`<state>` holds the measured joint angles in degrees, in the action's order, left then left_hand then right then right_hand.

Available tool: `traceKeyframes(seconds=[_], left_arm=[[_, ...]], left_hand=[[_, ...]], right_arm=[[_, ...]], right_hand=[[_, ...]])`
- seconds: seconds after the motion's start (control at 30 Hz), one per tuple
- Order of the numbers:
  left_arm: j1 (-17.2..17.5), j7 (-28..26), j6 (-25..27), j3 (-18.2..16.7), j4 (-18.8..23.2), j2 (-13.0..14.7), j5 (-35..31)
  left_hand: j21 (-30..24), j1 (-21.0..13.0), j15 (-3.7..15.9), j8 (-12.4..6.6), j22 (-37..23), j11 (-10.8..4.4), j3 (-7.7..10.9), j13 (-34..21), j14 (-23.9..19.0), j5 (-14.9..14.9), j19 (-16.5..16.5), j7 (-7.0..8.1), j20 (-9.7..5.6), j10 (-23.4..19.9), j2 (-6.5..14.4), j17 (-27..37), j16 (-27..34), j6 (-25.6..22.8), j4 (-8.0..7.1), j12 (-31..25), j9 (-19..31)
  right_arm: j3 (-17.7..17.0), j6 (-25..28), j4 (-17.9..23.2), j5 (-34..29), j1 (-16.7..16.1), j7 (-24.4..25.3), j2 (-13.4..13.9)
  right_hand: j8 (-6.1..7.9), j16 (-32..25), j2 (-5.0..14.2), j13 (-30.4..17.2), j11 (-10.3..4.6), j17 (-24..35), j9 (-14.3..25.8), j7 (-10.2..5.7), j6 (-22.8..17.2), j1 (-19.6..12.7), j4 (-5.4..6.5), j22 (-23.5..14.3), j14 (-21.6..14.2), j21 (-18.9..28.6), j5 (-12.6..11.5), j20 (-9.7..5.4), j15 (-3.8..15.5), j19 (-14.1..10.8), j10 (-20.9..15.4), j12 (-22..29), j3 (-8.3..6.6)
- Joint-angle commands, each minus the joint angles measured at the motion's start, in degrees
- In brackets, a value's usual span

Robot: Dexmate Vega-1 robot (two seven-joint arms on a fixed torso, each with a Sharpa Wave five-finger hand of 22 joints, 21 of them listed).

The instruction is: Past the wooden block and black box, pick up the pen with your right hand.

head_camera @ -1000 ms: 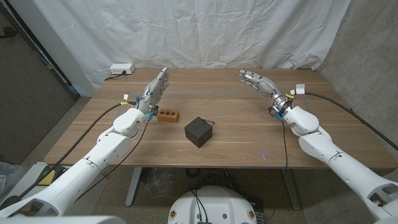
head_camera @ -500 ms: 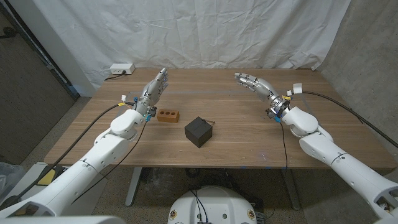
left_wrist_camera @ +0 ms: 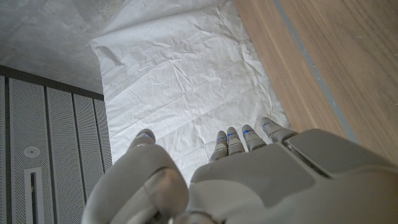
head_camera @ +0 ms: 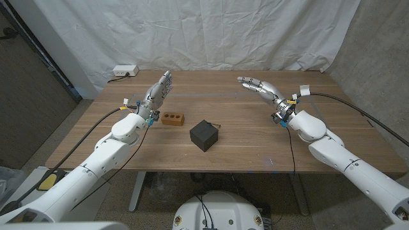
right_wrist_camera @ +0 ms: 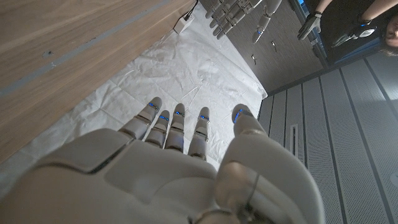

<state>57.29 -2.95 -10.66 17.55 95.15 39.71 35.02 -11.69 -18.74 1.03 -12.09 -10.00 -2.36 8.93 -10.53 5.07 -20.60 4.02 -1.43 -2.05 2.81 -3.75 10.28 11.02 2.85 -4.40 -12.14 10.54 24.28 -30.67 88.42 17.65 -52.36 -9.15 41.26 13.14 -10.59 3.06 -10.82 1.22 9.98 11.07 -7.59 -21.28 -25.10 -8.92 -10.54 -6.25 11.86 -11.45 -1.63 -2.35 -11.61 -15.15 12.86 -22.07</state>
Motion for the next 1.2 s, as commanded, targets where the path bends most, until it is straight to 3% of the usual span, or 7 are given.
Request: traceKeyframes(seconds=[0.03, 0.13, 0.53, 0.57, 0.6, 0.67, 1.2], left_arm=[[-0.4, 0.1, -0.1, 0.4, 0.0, -0.4, -0.2], [-0.2, -0.3, 0.2, 0.5, 0.5, -0.4, -0.4], [1.1, -2.1, 0.3, 0.2, 2.4, -0.2, -1.2], [1.1, -2.4, 0.5, 0.2, 2.6, -0.3, -1.3], [1.1, -2.4, 0.5, 0.3, 2.6, -0.3, -1.4], [0.9, -2.3, 0.7, 0.4, 2.7, -0.3, -1.4], [0.5, -2.0, 0.7, 0.5, 1.8, -0.6, -1.3]], left_hand=[[-0.2, -0.7, -0.07, 0.11, -0.2, 0.3, -0.2, -0.1, -0.4, -0.5, 0.0, 0.15, -3.67, -0.1, 0.1, 0.1, 0.0, -0.2, 0.11, -0.1, 0.1], [-0.1, -0.7, -0.09, 0.15, -0.2, 0.24, -0.25, -0.1, -0.4, -0.5, 0.0, 0.14, -3.63, -0.1, 0.1, 0.1, 0.0, -0.2, 0.12, 0.0, 0.1], [0.0, -0.8, -0.05, 0.23, -0.2, 0.1, -0.38, -0.1, -0.5, -0.6, 0.2, 0.19, -3.43, -0.1, 0.1, 0.1, 0.0, -0.3, 0.12, 0.0, 0.1], [0.0, -0.8, -0.05, 0.23, -0.2, 0.13, -0.38, -0.1, -0.5, -0.6, 0.2, 0.2, -3.41, -0.1, 0.1, 0.1, 0.0, -0.3, 0.12, 0.1, 0.1], [0.0, -0.8, -0.05, 0.24, -0.2, 0.23, -0.39, -0.1, -0.5, -0.6, 0.2, 0.23, -3.36, -0.1, 0.2, 0.1, -0.1, -0.3, 0.12, 0.1, 0.1], [0.0, -0.8, -0.05, 0.26, -0.2, 0.14, -0.42, -0.1, -0.5, -0.6, 0.2, 0.23, -3.36, -0.1, 0.2, 0.1, -0.1, -0.3, 0.12, 0.1, 0.1], [0.1, -1.0, 0.04, 0.36, -0.2, -0.01, -0.62, -0.1, -0.5, -0.6, 0.2, 0.25, -3.26, -0.2, 0.3, 0.1, -0.1, -0.4, 0.12, 0.2, 0.1]], right_arm=[[-0.5, 0.8, 2.3, -5.2, -1.0, 3.8, 1.3], [-0.6, 0.7, 2.6, -7.3, -1.1, 4.9, 1.7], [-1.2, -1.1, 2.5, -14.9, -1.6, 9.9, 2.0], [-1.2, -1.2, 2.5, -15.6, -1.6, 10.3, 2.0], [-1.2, -1.3, 2.4, -16.3, -1.7, 10.7, 2.0], [-1.2, -1.5, 2.3, -17.1, -1.7, 11.3, 2.0], [-0.9, -3.2, 0.6, -29.9, -1.7, 20.3, 0.9]], right_hand=[[0.38, 0.0, -0.02, -0.1, -0.44, 0.2, 0.1, -0.16, -0.5, -1.0, -0.37, -0.1, -0.3, -0.1, 0.0, 0.25, -0.02, -0.3, -0.1, 0.5, -0.25], [0.27, 0.0, 0.14, -0.1, -1.19, 0.2, 0.0, -0.43, -0.6, -2.0, -0.68, -0.1, -0.5, -0.1, -0.1, 0.2, 0.02, -0.4, -0.3, 0.5, -0.61], [0.19, -0.3, -0.55, -0.1, -1.2, 0.3, 0.0, -1.27, -1.1, -4.6, -1.48, 0.0, -1.5, 0.0, -0.4, 0.37, 0.27, -0.9, -0.8, 0.6, -1.15], [0.21, -0.3, -0.79, -0.1, -1.07, 0.3, 0.0, -1.34, -1.3, -5.1, -1.6, 0.1, -1.7, 0.0, -0.5, 0.33, 0.41, -1.0, -1.0, 0.7, -1.21], [0.21, -0.3, -1.47, -0.1, -1.94, 0.3, 0.0, -1.49, -1.5, -6.2, -1.83, 0.1, -1.8, 0.0, -0.7, 0.28, 0.36, -1.1, -1.0, 0.7, -1.3], [0.29, -0.4, -2.15, -0.1, -1.6, 0.3, 0.0, -1.81, -1.9, -7.2, -1.89, 0.1, -2.2, 0.0, -0.9, 0.29, 0.61, -1.3, -1.2, 0.7, -1.33], [0.29, -0.5, -5.39, -0.2, -2.64, 0.4, 0.0, -2.5, -2.9, -10.5, -1.68, 0.1, -3.5, 0.1, -2.0, -0.17, 1.68, -2.4, -2.4, 1.1, -0.95]])
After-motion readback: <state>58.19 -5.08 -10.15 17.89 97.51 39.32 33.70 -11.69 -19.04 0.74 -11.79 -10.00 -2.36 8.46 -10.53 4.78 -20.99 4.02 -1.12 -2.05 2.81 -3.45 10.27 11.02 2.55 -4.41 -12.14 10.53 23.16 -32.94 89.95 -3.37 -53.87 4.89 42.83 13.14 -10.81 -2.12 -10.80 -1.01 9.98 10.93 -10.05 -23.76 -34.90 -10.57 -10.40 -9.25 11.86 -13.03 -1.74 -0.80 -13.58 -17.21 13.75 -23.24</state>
